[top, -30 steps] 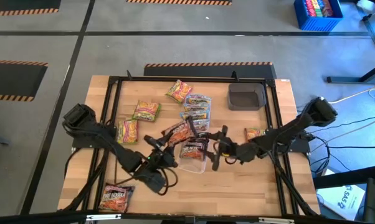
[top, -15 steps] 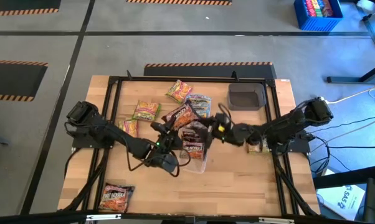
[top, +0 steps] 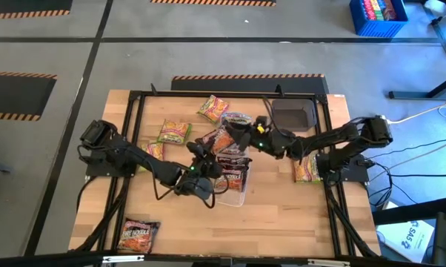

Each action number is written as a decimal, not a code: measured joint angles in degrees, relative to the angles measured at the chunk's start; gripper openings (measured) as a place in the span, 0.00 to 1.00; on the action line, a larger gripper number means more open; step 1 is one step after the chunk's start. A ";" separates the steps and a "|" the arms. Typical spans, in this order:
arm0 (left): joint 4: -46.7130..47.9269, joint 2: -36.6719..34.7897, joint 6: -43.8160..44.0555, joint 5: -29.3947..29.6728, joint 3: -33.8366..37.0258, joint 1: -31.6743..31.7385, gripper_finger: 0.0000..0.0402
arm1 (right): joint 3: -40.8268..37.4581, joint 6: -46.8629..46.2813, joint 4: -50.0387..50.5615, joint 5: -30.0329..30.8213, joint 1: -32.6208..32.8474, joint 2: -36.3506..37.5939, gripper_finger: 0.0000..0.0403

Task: Sort Maruchan noodles
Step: Put the top black noodle pack into the bottom transparent bin

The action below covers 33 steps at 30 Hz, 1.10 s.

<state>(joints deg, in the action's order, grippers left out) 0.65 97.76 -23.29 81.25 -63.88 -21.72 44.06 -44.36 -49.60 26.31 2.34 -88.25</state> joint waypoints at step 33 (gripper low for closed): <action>-1.63 -0.09 -33.33 6.28 0.00 -12.65 0.35 | 2.23 8.65 47.80 -30.53 -0.89 19.72 0.67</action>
<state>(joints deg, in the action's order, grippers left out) -0.97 97.67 -56.62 87.53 -63.88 -34.37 46.28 -35.71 -1.81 -4.22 1.45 -68.53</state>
